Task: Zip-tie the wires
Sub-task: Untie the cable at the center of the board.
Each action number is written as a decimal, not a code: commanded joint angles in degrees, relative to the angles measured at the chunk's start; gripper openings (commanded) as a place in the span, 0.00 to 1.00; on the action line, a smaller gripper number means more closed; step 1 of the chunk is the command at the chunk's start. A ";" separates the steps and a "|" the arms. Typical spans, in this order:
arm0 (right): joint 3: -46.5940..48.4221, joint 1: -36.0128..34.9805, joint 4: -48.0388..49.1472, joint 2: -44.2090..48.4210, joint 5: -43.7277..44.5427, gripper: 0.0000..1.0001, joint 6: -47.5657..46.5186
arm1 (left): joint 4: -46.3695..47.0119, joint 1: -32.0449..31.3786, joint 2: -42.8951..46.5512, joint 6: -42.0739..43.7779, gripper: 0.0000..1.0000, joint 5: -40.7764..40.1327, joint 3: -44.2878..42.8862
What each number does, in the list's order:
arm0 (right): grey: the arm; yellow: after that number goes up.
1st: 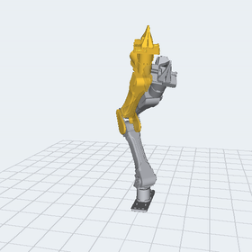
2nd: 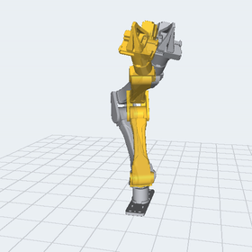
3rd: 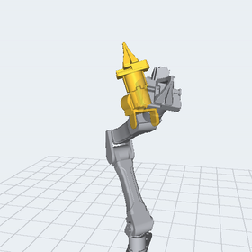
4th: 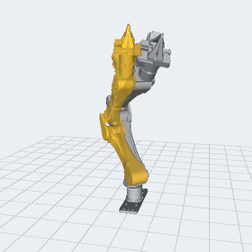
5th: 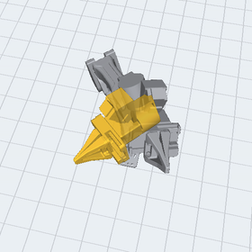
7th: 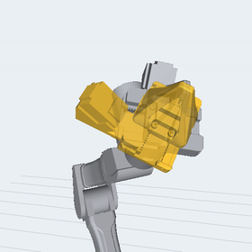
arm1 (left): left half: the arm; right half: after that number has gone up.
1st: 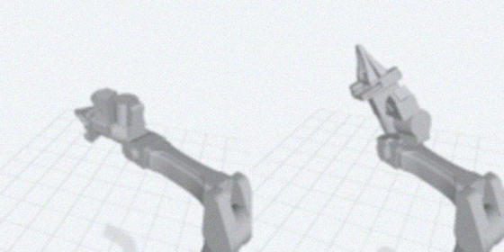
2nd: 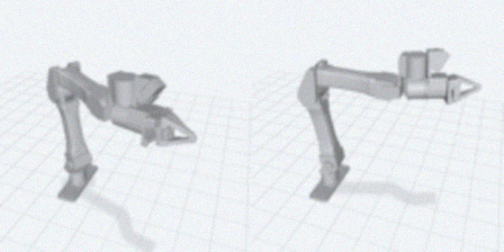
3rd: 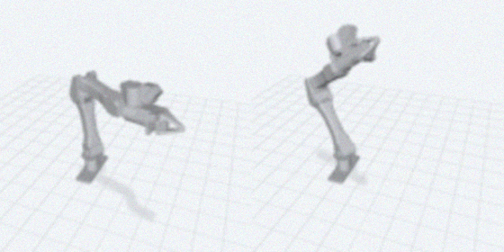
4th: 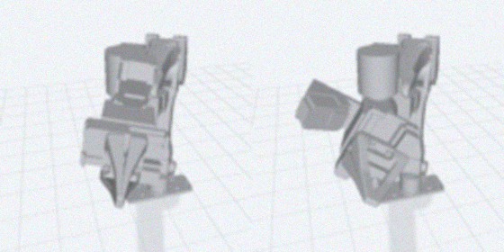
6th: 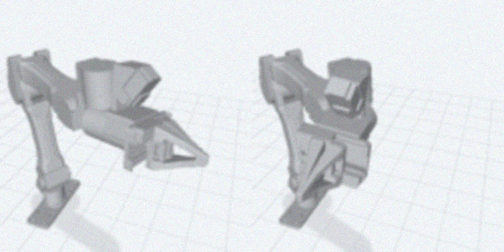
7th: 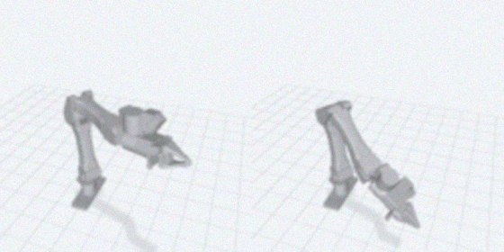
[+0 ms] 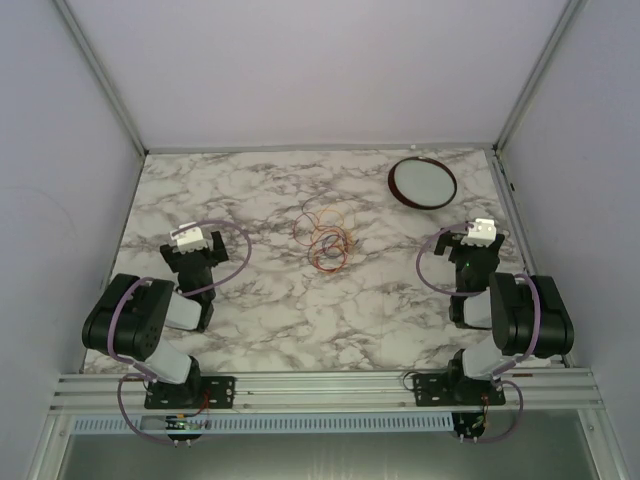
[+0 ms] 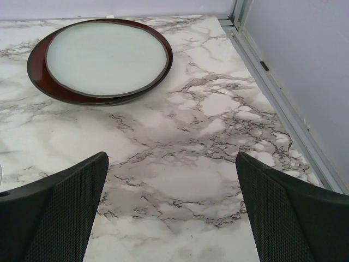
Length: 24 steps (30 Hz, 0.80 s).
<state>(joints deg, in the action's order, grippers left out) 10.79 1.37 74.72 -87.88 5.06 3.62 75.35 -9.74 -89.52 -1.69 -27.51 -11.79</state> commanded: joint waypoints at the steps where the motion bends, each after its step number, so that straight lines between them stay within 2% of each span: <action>1: 0.72 0.02 1.05 -0.17 -0.14 0.99 0.56 | 2.09 0.08 0.28 0.25 1.00 0.00 -0.57; 5: 0.75 0.14 1.09 -0.10 -0.43 0.99 0.65 | 2.08 0.07 0.23 0.20 1.00 -0.05 -0.59; 8: 3.23 0.01 -6.02 2.68 -1.19 0.99 0.16 | 2.08 0.10 0.21 0.20 1.00 -0.05 -0.62; 11: 10.75 -0.10 -24.54 8.11 0.50 0.99 1.79 | 2.14 0.09 0.26 0.20 1.00 0.00 -0.56; 13: 17.21 -0.05 -40.21 10.80 1.18 0.99 3.66 | 2.55 0.10 0.49 0.34 1.00 -0.49 -0.35; 16: 25.56 -0.12 -58.31 13.18 -3.88 0.99 6.58 | -1.67 -0.24 5.45 1.23 1.00 0.13 -0.15; 18: 28.67 -0.62 -64.74 14.16 -7.87 0.99 9.12 | -14.82 -1.39 15.17 0.11 1.00 -1.85 -2.50; 21: 30.80 -2.55 -70.49 15.59 -10.49 0.99 13.89 | -44.34 -1.34 24.92 -10.59 1.00 -5.33 -13.38; 24: 31.72 -6.62 -74.73 15.64 -10.31 0.97 19.33 | -59.71 -1.31 29.83 -18.11 1.00 1.26 -20.22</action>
<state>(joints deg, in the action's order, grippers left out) 40.64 -1.04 14.33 -72.38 -2.04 14.37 41.67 -10.98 -65.95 -8.60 -29.65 -23.86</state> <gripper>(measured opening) 0.989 0.997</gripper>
